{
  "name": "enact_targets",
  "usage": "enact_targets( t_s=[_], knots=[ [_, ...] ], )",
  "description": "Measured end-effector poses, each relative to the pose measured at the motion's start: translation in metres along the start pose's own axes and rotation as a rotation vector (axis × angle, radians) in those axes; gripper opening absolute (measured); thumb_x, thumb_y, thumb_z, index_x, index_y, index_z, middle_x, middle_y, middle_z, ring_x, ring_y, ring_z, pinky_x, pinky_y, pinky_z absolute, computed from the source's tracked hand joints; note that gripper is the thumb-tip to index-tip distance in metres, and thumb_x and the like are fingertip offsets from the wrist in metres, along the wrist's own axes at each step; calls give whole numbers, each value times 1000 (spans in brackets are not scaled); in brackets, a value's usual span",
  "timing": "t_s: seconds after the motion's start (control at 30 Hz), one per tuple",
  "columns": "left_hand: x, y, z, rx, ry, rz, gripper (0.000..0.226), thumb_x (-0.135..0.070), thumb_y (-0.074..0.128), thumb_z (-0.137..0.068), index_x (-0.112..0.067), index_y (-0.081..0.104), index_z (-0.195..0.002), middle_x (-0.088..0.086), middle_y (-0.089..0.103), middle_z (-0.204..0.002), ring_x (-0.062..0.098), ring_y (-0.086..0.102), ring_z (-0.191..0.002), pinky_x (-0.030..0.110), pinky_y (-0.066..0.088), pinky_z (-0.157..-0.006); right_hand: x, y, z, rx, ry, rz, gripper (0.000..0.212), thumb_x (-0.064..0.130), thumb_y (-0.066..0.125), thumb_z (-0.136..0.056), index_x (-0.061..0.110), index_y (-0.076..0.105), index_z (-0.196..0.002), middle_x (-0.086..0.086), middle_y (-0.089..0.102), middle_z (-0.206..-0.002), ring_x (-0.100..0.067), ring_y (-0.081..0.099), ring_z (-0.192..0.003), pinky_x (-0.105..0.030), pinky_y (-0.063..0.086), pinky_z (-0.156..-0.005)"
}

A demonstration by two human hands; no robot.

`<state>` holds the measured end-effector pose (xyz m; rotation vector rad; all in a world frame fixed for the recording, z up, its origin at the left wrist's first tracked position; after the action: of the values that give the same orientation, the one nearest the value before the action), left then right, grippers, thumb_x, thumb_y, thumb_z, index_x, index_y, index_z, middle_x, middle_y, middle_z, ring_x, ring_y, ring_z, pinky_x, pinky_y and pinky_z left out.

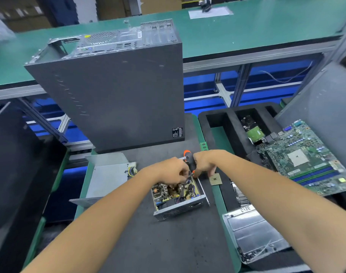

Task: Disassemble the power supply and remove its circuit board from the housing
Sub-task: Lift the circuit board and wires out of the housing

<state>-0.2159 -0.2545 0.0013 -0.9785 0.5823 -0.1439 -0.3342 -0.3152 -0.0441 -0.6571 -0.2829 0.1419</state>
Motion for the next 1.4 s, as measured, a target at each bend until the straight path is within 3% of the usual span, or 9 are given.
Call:
enact_targets(
  t_s=[0.13, 0.2, 0.37, 0.5, 0.63, 0.9, 1.1, 1.3, 1.4],
  knots=[
    [-8, 7, -15, 0, 24, -200, 12, -29, 67, -82, -19, 64, -88, 4, 64, -89, 24, 56, -85, 31, 41, -64, 1, 5, -6, -41, -24, 15, 26, 27, 67, -89, 8, 50, -87, -9, 54, -92, -27, 64, -51, -36, 58, -59],
    [-13, 19, -23, 124, 34, -274, 22, -35, 72, -79, -16, 62, -87, 7, 64, -92, 28, 56, -86, 31, 40, -63, -1, 8, -9, -59, -28, 19, 21, 21, 65, -89, 5, 50, -86, -14, 56, -95, -31, 64, -53, -44, 59, -69],
    [-22, 27, -39, 215, 52, -400, 26, -36, 73, -79, -16, 56, -80, 7, 61, -86, 30, 56, -83, 36, 45, -68, -8, 10, -14, -83, -57, 2, 19, 11, 60, -88, 7, 45, -77, -19, 59, -98, -28, 60, -48, -41, 57, -63],
    [-23, 28, -40, 287, 80, -330, 26, -38, 74, -77, -22, 66, -97, -1, 64, -95, 23, 55, -91, 32, 40, -74, -15, 11, -17, -51, -51, -56, 22, 20, 67, -87, 4, 53, -95, -17, 62, -101, -27, 63, -55, -39, 57, -68],
    [-19, 26, -41, 267, 54, -278, 20, -30, 73, -77, -18, 56, -78, -1, 62, -86, 23, 54, -81, 33, 43, -69, -14, 11, -16, -7, -49, -73, 34, 20, 68, -88, -3, 58, -110, -20, 61, -113, -36, 70, -77, -43, 58, -77],
    [-16, 24, -40, 295, -24, -4, 18, 1, 52, -70, -16, 58, -72, -1, 62, -78, 15, 49, -67, 26, 40, -58, -9, 9, -21, 38, -38, -58, 30, 16, 63, -92, -3, 56, -114, -24, 55, -122, -26, 60, -57, -44, 55, -83],
    [-21, 26, -40, 274, -2, 55, 20, -5, 50, -77, -16, 67, -81, 4, 69, -89, 19, 56, -77, 33, 48, -73, -5, 7, -21, 60, -33, -13, 12, 12, 58, -93, 2, 52, -92, -20, 48, -108, -25, 59, -56, -38, 55, -75],
    [-14, 21, -33, 266, 10, 51, 26, -7, 55, -77, -18, 74, -89, -8, 68, -78, 12, 57, -73, 24, 46, -65, -5, 8, -18, 52, -7, -43, 28, 25, 65, -91, 0, 53, -98, -17, 52, -105, -35, 70, -77, -42, 57, -82],
    [-10, 17, -31, 268, 38, -27, 37, 2, 52, -73, -17, 72, -97, -5, 68, -83, 16, 55, -73, 21, 43, -58, -8, 6, -11, 56, 19, 22, 38, 35, 61, -93, 0, 53, -81, -13, 62, -78, -25, 68, -55, -36, 59, -70]
  ],
)
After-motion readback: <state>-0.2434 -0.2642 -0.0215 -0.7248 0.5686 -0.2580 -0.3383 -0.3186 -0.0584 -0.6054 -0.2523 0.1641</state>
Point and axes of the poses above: each hand's wrist, its own z-axis away from the middle knuckle, its own y-axis out of the palm, x = y × z, the point moved 4 cm from there along -z, towards the middle knuckle
